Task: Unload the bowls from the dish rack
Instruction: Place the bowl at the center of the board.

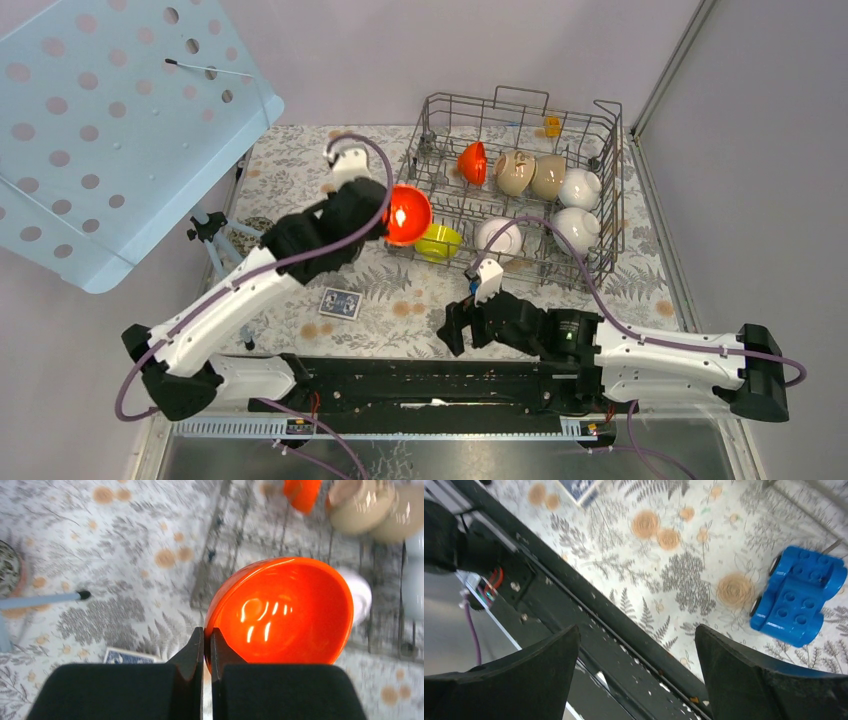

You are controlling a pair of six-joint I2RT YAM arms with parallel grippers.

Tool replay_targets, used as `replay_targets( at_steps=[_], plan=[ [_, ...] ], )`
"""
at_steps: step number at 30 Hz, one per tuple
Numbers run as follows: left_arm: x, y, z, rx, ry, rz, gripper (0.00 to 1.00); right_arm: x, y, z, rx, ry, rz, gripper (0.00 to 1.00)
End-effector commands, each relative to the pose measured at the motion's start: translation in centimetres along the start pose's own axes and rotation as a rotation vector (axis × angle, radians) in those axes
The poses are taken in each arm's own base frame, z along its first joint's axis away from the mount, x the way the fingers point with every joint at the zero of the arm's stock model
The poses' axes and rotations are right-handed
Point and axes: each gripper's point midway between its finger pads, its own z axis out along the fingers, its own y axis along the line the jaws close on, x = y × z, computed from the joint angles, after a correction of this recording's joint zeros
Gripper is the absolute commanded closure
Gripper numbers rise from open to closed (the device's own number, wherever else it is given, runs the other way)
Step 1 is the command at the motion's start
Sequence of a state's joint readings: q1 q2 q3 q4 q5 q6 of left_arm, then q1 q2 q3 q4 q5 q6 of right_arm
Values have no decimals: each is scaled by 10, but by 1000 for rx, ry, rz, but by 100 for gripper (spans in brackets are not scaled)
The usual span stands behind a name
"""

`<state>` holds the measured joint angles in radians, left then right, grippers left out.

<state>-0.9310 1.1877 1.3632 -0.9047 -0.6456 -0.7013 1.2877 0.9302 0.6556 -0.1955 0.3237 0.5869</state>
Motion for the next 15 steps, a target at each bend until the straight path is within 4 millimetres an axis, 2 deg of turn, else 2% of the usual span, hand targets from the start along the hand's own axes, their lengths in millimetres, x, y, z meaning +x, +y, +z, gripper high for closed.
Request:
replay_targets(
  at_steps=[1,2,5,8,9,15],
  plan=[
    [-69,2,26,1,-105,-68,100,6,16,1,-108,1,-25,9],
    [-80,4,33,-8,-116,-84,100,8,17,1,-123,-1,-25,9],
    [-94,11,61,-60,-117,-118,100,14,21,1,-172,-4,-30,10],
    [-105,26,89,-120,-134,-187,100,25,21,2,-199,21,-41,10],
    [-109,37,98,-154,-140,-223,100,25,24,4,-217,13,-40,10],
    [-111,76,150,-273,-116,-388,100,46,24,13,-234,66,-16,12]
  ],
)
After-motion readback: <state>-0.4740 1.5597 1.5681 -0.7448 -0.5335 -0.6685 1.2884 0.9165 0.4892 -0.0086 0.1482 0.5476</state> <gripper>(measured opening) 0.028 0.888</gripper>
